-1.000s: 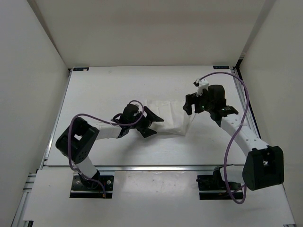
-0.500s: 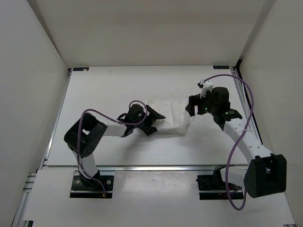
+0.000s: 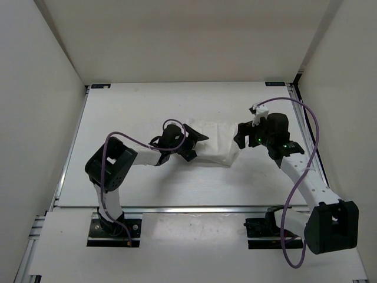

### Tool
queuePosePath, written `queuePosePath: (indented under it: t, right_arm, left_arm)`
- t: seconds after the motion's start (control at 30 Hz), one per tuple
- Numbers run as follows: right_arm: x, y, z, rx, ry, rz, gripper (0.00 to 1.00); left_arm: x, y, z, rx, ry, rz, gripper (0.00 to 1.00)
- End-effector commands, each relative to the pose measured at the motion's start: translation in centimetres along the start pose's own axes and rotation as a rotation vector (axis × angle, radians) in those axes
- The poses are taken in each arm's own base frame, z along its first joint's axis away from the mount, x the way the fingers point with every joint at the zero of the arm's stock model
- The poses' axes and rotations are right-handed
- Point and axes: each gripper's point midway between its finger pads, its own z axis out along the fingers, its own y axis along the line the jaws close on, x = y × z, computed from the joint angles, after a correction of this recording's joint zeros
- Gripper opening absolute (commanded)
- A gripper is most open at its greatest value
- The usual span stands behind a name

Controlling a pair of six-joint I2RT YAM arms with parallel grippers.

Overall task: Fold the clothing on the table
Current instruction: Fold the skirt

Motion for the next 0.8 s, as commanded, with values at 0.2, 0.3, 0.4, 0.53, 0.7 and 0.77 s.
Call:
queuePosePath:
  t: [0.2,0.3,0.4,0.53,0.7,0.77]
  right_arm:
    - [0.3,-0.6,-1.0,0.016,-0.019,0.003,0.86]
    - [0.6,-0.8,-1.2,0.021,-0.011,0.004,0.85]
    - [0.7,-0.9,-1.5,0.023,-0.017,0.006,0.85]
    - [1.2,-1.2,-1.7,0.036,-0.015,0.019,0.84]
    - [2.3,-1.4,-2.0,0.042,-0.005,0.019,0.84]
    - [2.3,-1.5,-2.1,0.046,-0.013,0.013,0.84]
  left_arm:
    - [-1.3,-1.2,1.3,0.072,-0.054,0.039,0.83]
    - [-1.8,-1.5,1.6,0.100,-0.046,0.070,0.53]
    - [-3.0,-3.3,1.8,0.146,-0.046,0.107,0.00]
    - [-4.2,-5.5,1.4,0.191,-0.058,0.180,0.00]
    - [-5.1,-7.9,0.2,0.218,-0.070,0.305,0.00]
    - [-5.1,-9.1,-0.4,0.248,-0.079,0.340,0.00]
